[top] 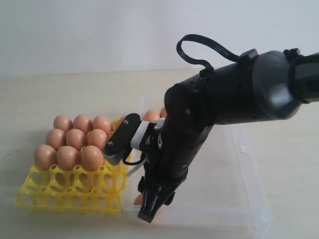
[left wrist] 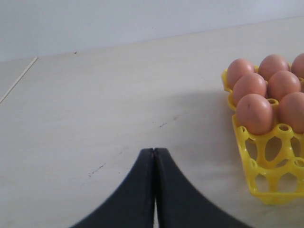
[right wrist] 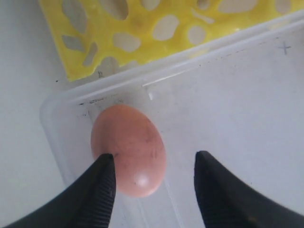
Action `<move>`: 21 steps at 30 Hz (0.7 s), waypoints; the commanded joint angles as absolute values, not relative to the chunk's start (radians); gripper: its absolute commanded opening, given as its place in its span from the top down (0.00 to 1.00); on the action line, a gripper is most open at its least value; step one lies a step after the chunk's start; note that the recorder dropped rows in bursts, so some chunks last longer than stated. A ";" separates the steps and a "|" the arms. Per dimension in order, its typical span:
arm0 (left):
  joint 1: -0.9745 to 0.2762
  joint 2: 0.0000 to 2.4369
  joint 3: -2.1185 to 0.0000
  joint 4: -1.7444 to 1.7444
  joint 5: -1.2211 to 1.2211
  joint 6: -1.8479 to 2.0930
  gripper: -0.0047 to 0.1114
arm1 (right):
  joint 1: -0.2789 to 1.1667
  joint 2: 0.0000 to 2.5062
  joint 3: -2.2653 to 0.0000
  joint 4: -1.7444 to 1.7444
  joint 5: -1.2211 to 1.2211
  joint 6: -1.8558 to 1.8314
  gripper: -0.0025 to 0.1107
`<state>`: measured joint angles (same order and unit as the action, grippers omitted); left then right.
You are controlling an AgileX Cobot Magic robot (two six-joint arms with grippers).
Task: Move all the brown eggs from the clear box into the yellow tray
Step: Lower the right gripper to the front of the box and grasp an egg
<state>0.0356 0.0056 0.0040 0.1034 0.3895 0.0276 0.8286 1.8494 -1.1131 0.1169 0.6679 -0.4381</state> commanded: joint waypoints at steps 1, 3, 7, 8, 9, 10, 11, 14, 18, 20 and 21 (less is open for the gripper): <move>0.030 0.000 0.000 0.101 0.380 0.023 0.96 | 0.824 1.857 -1.116 0.120 0.656 -0.453 0.54; 0.030 0.000 0.000 0.101 0.380 0.021 0.96 | 0.824 1.864 -1.116 0.121 0.656 -0.453 0.54; 0.030 0.000 0.000 0.101 0.380 0.021 0.96 | 0.826 1.894 -1.116 0.124 0.656 -0.453 0.54; 0.030 0.000 0.000 0.101 0.380 0.021 0.96 | 0.826 1.899 -1.116 0.124 0.656 -0.453 0.54; 0.030 0.000 0.000 0.101 0.380 0.021 0.96 | 0.826 1.904 -1.116 0.124 0.653 -0.453 0.54; 0.030 0.000 0.000 0.101 0.380 0.023 0.96 | 0.826 1.909 -1.116 0.124 0.651 -0.453 0.54; 0.030 0.000 0.000 0.101 0.380 0.023 0.96 | 0.826 1.910 -1.116 0.124 0.649 -0.453 0.54; 0.030 0.000 0.000 0.101 0.380 0.023 0.96 | 0.826 1.919 -1.116 0.124 0.633 -0.469 0.54; 0.030 0.000 0.000 0.101 0.380 0.021 0.96 | 0.826 1.931 -1.116 0.124 0.612 -0.471 0.54; 0.030 0.000 0.000 0.101 0.380 0.021 0.96 | 0.826 1.938 -1.116 0.124 0.591 -0.471 0.54; 0.030 0.000 0.000 0.101 0.380 0.021 0.96 | 0.826 1.941 -1.116 0.124 0.586 -0.471 0.54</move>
<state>0.0356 0.0056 0.0040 0.1034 0.3895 0.0276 0.8286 1.9217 -1.1151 0.1226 0.6117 -0.4611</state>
